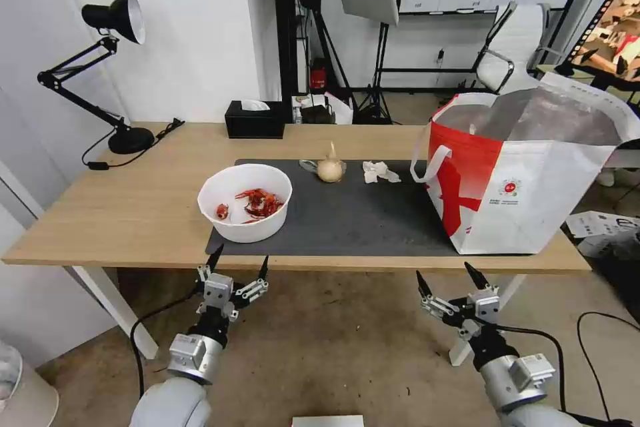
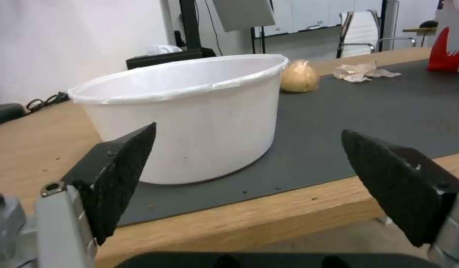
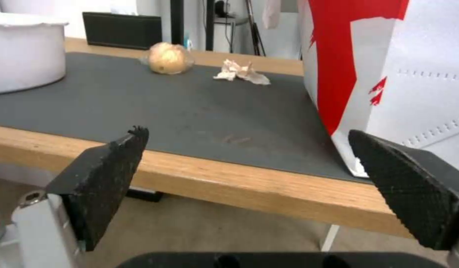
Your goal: Pick up the trash from the table and place it into the takeout bag.
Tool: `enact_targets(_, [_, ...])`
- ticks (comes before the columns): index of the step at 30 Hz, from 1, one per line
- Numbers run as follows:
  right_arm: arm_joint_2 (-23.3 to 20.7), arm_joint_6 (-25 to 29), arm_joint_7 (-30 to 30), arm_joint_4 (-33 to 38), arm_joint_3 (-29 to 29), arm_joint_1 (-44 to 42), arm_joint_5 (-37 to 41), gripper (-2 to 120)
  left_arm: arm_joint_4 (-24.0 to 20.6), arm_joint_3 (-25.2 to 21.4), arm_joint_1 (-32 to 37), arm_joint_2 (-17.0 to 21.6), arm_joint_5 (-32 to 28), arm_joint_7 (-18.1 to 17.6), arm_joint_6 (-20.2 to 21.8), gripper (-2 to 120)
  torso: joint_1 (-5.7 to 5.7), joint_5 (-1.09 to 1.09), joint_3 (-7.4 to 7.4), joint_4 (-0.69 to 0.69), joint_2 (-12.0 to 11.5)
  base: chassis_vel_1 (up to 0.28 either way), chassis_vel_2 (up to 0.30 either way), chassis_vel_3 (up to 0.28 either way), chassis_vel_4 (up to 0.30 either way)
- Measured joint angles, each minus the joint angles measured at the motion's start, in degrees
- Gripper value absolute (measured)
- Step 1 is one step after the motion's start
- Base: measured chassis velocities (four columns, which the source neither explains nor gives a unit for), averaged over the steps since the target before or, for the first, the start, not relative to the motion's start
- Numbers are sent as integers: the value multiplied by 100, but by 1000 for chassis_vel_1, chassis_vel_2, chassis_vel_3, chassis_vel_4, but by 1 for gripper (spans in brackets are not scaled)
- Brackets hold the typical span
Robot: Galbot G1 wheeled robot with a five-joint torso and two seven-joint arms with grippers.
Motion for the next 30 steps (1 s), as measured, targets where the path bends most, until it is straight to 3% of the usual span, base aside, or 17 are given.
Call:
enact_targets(18, [-88, -167, 3, -141, -326, 338, 100, 100, 17, 13, -36, 23, -23, 8, 17, 100, 0, 0, 0, -1, 0, 0, 0, 0, 0])
enact_targets(22, [-338, -292, -121, -175, -697, 885, 558, 100, 2, 22, -46, 20, -25, 13, 19, 100, 0, 1, 0, -1, 0, 0, 0, 0, 0])
enact_targets(30, [-1084, -745, -337, -650, -1997, 3076, 1634, 100, -40, 30, -59, 27, -32, 17, 30, 100, 1, -1, 1, 0, -1, 0, 0, 0, 0])
